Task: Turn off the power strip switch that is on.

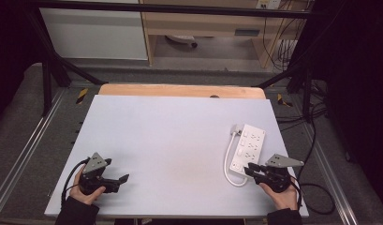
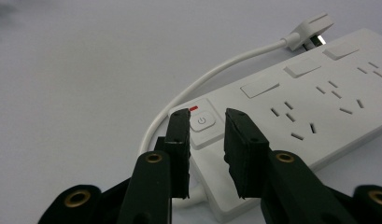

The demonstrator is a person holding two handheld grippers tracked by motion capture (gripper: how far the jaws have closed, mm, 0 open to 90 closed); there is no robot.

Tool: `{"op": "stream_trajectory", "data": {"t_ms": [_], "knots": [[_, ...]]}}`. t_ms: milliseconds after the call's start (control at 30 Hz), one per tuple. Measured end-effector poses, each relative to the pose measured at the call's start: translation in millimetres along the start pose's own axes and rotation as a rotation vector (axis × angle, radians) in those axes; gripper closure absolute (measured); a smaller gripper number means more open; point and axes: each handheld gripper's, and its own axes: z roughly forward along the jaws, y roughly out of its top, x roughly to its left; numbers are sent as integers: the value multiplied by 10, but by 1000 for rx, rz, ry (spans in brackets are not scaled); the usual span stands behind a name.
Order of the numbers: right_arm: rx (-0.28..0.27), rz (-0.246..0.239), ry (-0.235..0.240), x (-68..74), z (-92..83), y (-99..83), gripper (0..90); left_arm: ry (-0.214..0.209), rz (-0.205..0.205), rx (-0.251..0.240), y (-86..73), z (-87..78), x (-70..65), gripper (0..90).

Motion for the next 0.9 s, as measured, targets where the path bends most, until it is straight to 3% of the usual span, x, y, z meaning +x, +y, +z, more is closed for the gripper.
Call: {"op": "stream_trajectory", "data": {"t_ms": [467,900], "knots": [[-14,3,6,-7,-2,56,841,-1,-1,-3,0,-6,-2,62],[-14,-1,13,-3,25,136,900,3,1,0,0,-7,1,62]]}}
